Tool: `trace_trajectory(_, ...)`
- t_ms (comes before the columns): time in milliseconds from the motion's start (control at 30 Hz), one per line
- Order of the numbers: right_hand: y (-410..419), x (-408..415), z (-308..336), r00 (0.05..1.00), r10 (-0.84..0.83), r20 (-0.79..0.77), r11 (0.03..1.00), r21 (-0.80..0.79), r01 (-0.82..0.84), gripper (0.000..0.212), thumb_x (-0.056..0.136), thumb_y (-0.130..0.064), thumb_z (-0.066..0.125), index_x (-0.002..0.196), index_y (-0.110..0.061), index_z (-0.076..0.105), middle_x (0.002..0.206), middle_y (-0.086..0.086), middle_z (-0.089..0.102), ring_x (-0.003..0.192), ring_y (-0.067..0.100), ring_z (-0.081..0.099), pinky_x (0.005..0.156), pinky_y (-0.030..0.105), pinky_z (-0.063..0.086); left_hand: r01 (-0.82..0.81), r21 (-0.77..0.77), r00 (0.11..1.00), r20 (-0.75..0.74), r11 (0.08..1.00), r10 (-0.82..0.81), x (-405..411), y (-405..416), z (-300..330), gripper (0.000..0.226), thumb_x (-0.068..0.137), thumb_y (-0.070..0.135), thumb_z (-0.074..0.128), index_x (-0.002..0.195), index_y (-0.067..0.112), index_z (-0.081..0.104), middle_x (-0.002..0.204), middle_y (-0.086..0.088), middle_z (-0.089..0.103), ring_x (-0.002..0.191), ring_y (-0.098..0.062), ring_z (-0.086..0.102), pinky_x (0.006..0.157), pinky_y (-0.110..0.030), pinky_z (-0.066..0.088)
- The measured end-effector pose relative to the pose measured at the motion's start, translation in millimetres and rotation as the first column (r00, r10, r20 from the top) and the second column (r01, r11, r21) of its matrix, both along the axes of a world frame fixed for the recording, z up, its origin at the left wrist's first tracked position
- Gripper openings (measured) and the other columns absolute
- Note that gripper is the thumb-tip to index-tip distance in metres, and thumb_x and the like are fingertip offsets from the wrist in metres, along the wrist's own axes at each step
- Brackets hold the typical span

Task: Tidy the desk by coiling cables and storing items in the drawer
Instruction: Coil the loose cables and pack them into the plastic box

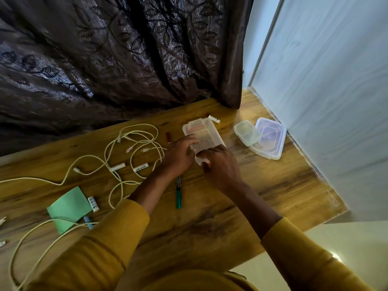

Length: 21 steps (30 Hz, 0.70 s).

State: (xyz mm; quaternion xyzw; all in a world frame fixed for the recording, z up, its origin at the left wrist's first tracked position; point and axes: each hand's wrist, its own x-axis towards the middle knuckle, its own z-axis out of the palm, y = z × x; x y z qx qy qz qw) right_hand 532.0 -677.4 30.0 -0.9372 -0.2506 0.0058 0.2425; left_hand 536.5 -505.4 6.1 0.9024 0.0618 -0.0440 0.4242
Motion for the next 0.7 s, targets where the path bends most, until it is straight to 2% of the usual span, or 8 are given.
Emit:
trace_trajectory(167,-3.7,-3.2,2.0,1.0,-0.019,0.014,1.0,0.023,0.018,0.037,0.082,-0.01,0.082,0.118,-0.017,0.074,0.13,0.006,0.072,0.13,0.033,0.059,0.099,0.049,0.057,-0.089,-0.087,0.993,0.069,0.992,0.095,-32.9,9.7,10.1,0.04,0.103,0.021,0.06,0.14,0.036,0.061,0.157,0.012,0.05,0.147,-0.014,0.043,0.117,-0.048,0.045)
trace_trajectory(267,-0.1,-11.1,5.9,0.999,-0.036,0.025,0.999,0.041,0.035,0.036,0.084,-0.012,0.081,0.118,-0.018,0.074,0.131,0.007,0.071,0.129,0.033,0.06,0.095,0.05,0.06,-0.148,-0.096,0.983,0.091,0.984,0.156,-66.7,18.2,17.7,0.04,0.103,0.024,0.062,0.141,0.037,0.06,0.154,0.014,0.052,0.145,-0.011,0.045,0.116,-0.043,0.046)
trace_trajectory(367,9.8,-24.9,10.2,0.998,-0.013,0.055,0.996,0.087,0.008,0.034,0.082,-0.009,0.079,0.115,-0.017,0.076,0.123,0.006,0.074,0.122,0.032,0.063,0.092,0.049,0.06,-0.208,-0.103,0.97,0.102,0.973,0.219,-106.0,29.4,19.7,0.04,0.103,0.022,0.063,0.141,0.034,0.062,0.149,0.013,0.057,0.139,-0.006,0.051,0.113,-0.038,0.049)
trace_trajectory(467,28.3,-40.1,7.5,0.996,0.083,0.044,0.991,0.1,-0.087,0.034,0.086,-0.011,0.071,0.116,-0.026,0.075,0.118,-0.003,0.075,0.117,0.025,0.063,0.093,0.042,0.057,-0.275,-0.067,0.953,0.114,0.959,0.281,-145.1,45.1,14.2,0.039,0.101,0.018,0.066,0.139,0.028,0.065,0.143,0.01,0.063,0.13,-0.008,0.06,0.105,-0.034,0.054)
trace_trajectory(567,51.0,-56.6,4.1,0.992,0.117,-0.047,0.99,0.081,-0.113,0.033,0.092,-0.02,0.067,0.122,-0.034,0.069,0.124,-0.007,0.072,0.122,0.019,0.059,0.099,0.041,0.053,-0.346,-0.042,0.933,0.084,0.937,0.349,-177.8,61.7,6.2,0.039,0.101,0.014,0.063,0.134,0.034,0.066,0.136,0.013,0.068,0.123,-0.007,0.064,0.101,-0.036,0.057)
trace_trajectory(700,85.3,-88.2,0.0,0.982,0.173,-0.08,0.981,0.104,-0.165,0.037,0.085,-0.015,0.074,0.118,-0.031,0.074,0.121,-0.001,0.074,0.12,0.027,0.061,0.097,0.041,0.053,-0.434,-0.021,0.896,0.096,0.901,0.434,-216.0,81.1,5.5,0.038,0.102,0.011,0.062,0.132,0.032,0.07,0.129,0.013,0.071,0.116,-0.004,0.066,0.089,-0.018,0.054)
